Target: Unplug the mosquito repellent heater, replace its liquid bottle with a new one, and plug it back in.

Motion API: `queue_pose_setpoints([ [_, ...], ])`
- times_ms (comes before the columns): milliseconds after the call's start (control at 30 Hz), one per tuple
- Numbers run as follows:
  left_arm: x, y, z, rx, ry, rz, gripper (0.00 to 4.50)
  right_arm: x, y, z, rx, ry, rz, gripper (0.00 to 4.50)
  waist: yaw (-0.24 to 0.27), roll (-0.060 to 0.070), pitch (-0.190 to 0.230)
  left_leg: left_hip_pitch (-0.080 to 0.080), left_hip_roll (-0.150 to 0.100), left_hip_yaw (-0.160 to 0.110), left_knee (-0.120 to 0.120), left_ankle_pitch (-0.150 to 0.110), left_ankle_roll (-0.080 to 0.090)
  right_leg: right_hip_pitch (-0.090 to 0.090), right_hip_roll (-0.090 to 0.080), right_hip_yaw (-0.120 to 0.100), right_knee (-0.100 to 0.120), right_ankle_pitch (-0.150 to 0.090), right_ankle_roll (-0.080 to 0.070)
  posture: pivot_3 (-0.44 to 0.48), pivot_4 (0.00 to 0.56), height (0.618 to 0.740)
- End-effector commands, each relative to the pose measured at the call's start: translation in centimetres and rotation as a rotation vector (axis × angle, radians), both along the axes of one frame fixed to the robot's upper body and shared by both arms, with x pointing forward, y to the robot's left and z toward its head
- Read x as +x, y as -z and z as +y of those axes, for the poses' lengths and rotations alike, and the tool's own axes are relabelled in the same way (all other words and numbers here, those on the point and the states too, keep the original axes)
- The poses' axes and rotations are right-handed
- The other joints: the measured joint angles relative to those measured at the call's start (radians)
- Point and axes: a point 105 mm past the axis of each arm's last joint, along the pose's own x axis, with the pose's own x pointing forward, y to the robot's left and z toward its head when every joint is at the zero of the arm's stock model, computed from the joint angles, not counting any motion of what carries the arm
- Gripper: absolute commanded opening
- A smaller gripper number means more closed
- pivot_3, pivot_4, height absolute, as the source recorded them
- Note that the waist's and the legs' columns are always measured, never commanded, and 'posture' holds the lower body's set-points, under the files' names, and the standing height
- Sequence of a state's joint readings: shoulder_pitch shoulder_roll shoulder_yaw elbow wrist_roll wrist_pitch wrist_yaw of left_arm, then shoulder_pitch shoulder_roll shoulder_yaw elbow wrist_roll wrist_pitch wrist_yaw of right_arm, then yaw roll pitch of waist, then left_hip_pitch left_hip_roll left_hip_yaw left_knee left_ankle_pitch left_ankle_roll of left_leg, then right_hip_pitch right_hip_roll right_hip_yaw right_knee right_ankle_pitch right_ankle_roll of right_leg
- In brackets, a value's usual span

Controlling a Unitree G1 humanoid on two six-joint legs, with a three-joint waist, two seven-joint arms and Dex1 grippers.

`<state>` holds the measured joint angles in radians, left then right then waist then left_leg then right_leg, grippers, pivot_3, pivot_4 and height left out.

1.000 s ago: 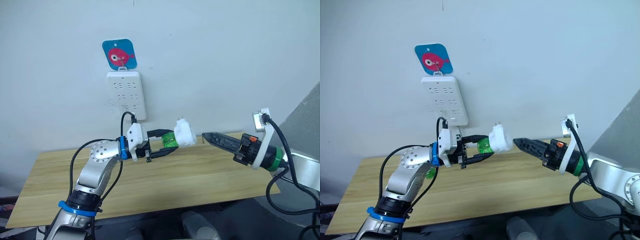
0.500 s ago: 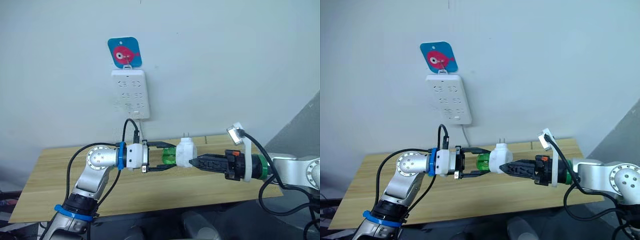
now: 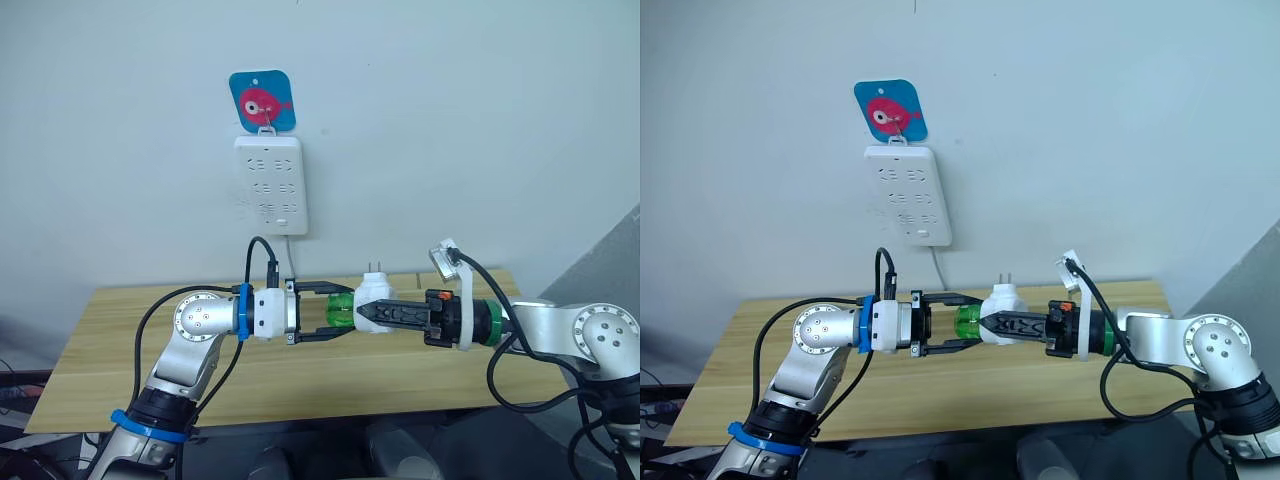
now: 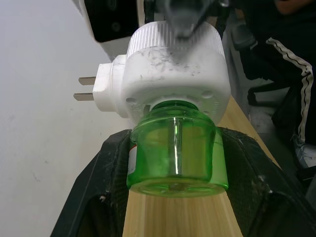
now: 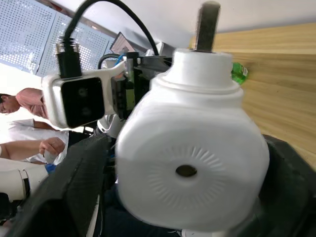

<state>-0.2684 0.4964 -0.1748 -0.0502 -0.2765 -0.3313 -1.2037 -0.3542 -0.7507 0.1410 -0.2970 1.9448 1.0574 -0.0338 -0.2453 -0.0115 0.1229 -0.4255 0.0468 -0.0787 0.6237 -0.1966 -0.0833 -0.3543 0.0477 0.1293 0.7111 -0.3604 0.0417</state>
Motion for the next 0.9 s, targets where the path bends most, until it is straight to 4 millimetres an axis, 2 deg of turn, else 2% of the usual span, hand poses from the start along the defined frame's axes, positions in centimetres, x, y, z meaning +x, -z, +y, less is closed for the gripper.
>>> queue_pose_setpoints([
  [33,-0.3,-0.9,-0.5,-0.019,0.013,-0.028,2.26,-0.5,-1.7,0.9,0.051,-0.054,-0.048,3.08,0.0,0.0,0.0,0.0,0.0,0.0,0.0,0.0,0.0,0.0,0.0,0.0,0.0,0.0,0.0,-0.236,0.086,0.733],
  [100,-0.4,-0.9,-0.6,-0.018,0.022,-0.01,2.26,-0.5,-1.7,0.9,0.052,-0.058,-0.05,3.02,0.0,0.0,0.0,0.0,0.0,0.0,0.0,0.0,0.0,0.0,0.0,0.0,0.0,0.0,0.0,-0.236,0.086,0.733],
  [233,-1.6,-1.3,-0.7,0.017,0.104,0.145,2.26,-1.1,-2.3,1.0,0.045,-0.112,-0.078,3.02,-0.001,0.0,0.002,0.0,0.0,0.0,0.0,0.0,0.0,0.0,0.0,0.0,0.0,0.0,0.0,-0.234,0.087,0.733],
  [333,-1.5,-1.3,-0.1,0.081,0.095,0.452,2.26,-2.1,-2.7,1.2,0.03,-0.181,-0.131,3.02,-0.001,0.0,0.004,0.0,0.0,-0.001,0.0,0.0,0.0,0.0,0.0,-0.001,0.001,0.0,0.0,-0.237,0.081,0.733],
  [433,-2.4,-1.1,1.3,0.191,0.134,0.772,2.26,-2.7,-2.9,1.4,0.006,-0.236,-0.201,3.02,-0.002,-0.001,0.005,0.0,0.0,-0.002,0.0,0.0,0.0,-0.001,0.0,-0.002,0.001,0.0,0.0,-0.239,0.08,0.733],
  [500,-2.6,-1.4,1.9,0.223,0.152,0.86,2.26,-3.1,-2.9,1.4,-0.01,-0.265,-0.236,3.02,-0.002,-0.001,0.005,0.0,0.0,-0.002,0.0,0.0,0.0,-0.001,0.001,-0.003,0.001,0.0,0.0,-0.243,0.078,0.733],
  [633,-2.2,-2.4,1.7,0.165,0.176,0.851,2.26,-3.3,-2.8,1.5,-0.004,-0.28,-0.262,3.02,-0.002,-0.001,0.005,-0.001,0.0,-0.002,-0.001,0.0,0.0,-0.001,0.001,-0.003,0.0,0.0,0.0,-0.246,0.077,0.733],
  [733,-1.8,-2.5,1.8,0.132,0.163,0.834,2.26,-3.2,-2.8,1.5,0.004,-0.267,-0.265,3.02,-0.001,-0.001,0.005,-0.002,0.0,-0.002,-0.001,0.0,0.0,-0.002,0.001,-0.003,0.0,0.0,0.0,-0.247,0.076,0.733],
  [800,-1.5,-2.1,1.9,0.146,0.143,0.781,3.0,-3.0,-2.8,1.5,0.013,-0.249,-0.255,3.02,-0.001,-0.001,0.005,-0.002,0.0,-0.002,0.0,0.0,0.0,-0.003,0.001,-0.002,0.0,0.0,0.0,-0.244,0.074,0.733],
  [900,-1.2,-1.6,2.2,0.156,0.11,0.616,3.88,-2.5,-2.7,1.0,0.023,-0.204,-0.228,3.02,-0.001,-0.001,0.005,-0.002,0.0,-0.002,-0.001,0.0,0.0,-0.003,0.001,-0.002,0.0,0.0,0.0,-0.241,0.073,0.733],
])
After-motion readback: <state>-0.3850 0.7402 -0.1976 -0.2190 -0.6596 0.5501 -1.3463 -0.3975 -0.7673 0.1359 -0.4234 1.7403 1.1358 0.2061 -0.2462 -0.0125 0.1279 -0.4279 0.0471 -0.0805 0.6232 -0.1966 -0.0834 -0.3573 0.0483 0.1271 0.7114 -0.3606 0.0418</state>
